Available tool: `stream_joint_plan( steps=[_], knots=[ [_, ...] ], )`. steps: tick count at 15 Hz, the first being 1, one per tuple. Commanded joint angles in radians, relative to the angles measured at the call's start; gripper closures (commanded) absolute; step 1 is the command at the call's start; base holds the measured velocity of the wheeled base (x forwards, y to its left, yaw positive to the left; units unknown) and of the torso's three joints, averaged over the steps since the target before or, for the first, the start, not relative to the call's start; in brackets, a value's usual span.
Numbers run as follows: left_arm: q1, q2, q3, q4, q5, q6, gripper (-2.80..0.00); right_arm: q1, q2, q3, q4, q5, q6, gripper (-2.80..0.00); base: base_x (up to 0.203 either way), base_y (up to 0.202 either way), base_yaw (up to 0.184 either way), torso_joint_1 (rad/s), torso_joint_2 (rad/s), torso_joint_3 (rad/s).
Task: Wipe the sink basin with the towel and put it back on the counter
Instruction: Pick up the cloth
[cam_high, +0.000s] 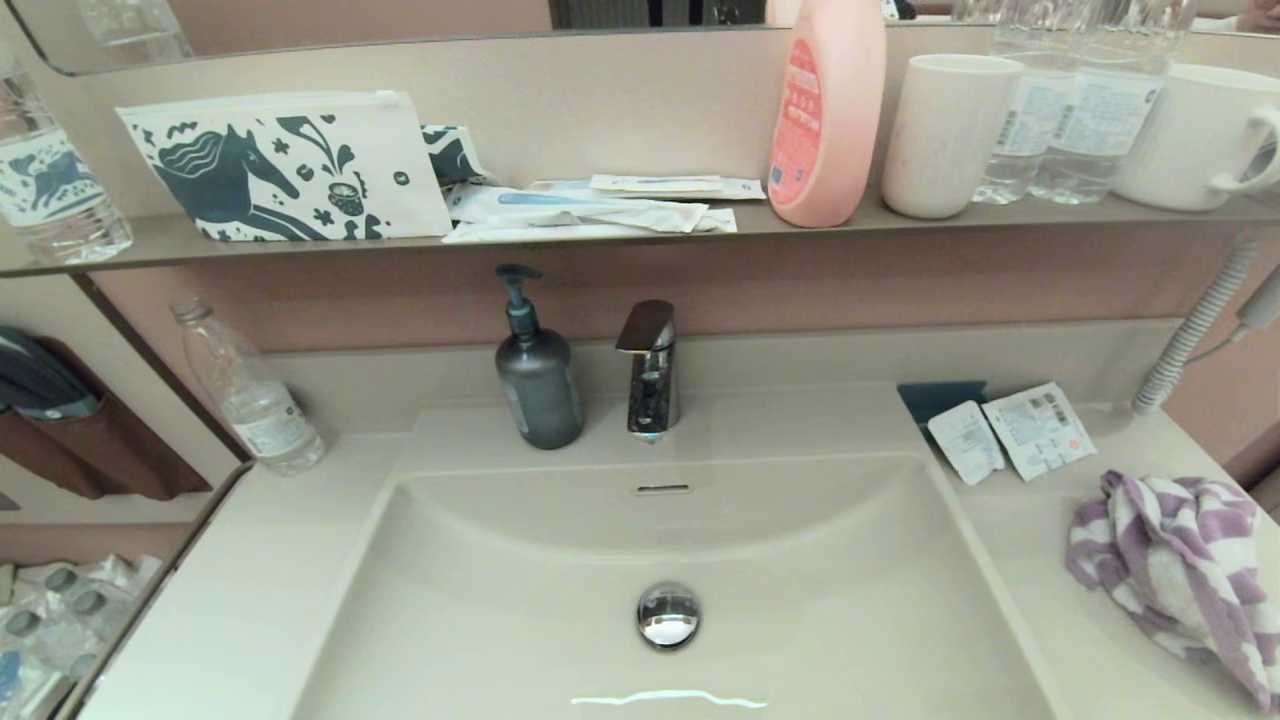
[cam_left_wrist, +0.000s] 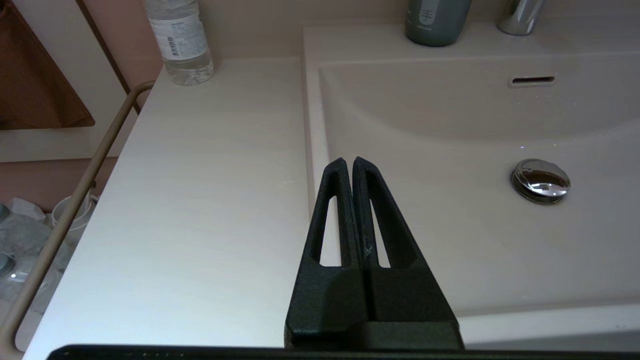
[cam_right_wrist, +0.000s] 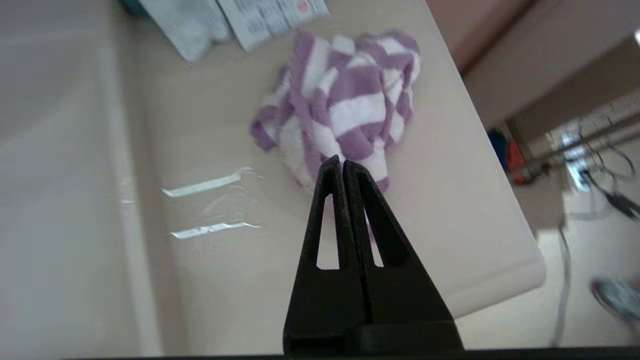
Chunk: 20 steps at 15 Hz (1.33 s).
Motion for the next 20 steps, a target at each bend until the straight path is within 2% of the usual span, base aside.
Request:
stream_joint_plan(
  steps=[1,2,7,9,11,14,15,17,20],
  knots=[
    [0.000,0.001,0.000,0.000,0.000,0.000,0.00,-0.042,0.251,-0.037,-0.007,-0.004,-0.008,0.00,0.000,0.000,0.000,0.000,0.00,0.000],
    [0.000,0.001,0.000,0.000,0.000,0.000,0.00,-0.076,0.324,-0.049,-0.018,-0.007,-0.035,-2.80,0.000,0.000,0.000,0.000,0.00,0.000],
    [0.000,0.001,0.000,0.000,0.000,0.000,0.00,-0.200,0.583,-0.135,-0.027,-0.010,-0.122,-2.80,0.000,0.000,0.000,0.000,0.00,0.000],
    [0.000,0.001,0.000,0.000,0.000,0.000,0.00,-0.213,0.628,-0.158,-0.024,-0.010,-0.188,-2.80,0.000,0.000,0.000,0.000,0.00,0.000],
    [0.000,0.001,0.000,0.000,0.000,0.000,0.00,-0.211,0.678,-0.182,-0.025,-0.010,-0.209,-2.80,0.000,0.000,0.000,0.000,0.00,0.000],
    [0.000,0.001,0.000,0.000,0.000,0.000,0.00,-0.211,0.774,-0.210,-0.035,-0.004,-0.211,-2.80,0.000,0.000,0.000,0.000,0.00,0.000],
    [0.000,0.001,0.000,0.000,0.000,0.000,0.00,-0.211,0.806,-0.220,-0.048,0.025,-0.205,-2.80,0.000,0.000,0.000,0.000,0.00,0.000],
    [0.000,0.001,0.000,0.000,0.000,0.000,0.00,-0.211,0.835,-0.221,-0.072,0.141,-0.172,-2.80,0.000,0.000,0.000,0.000,0.00,0.000],
    [0.000,0.001,0.000,0.000,0.000,0.000,0.00,-0.233,0.925,-0.222,-0.096,0.164,-0.157,-2.80,0.000,0.000,0.000,0.000,0.00,0.000]
  ],
)
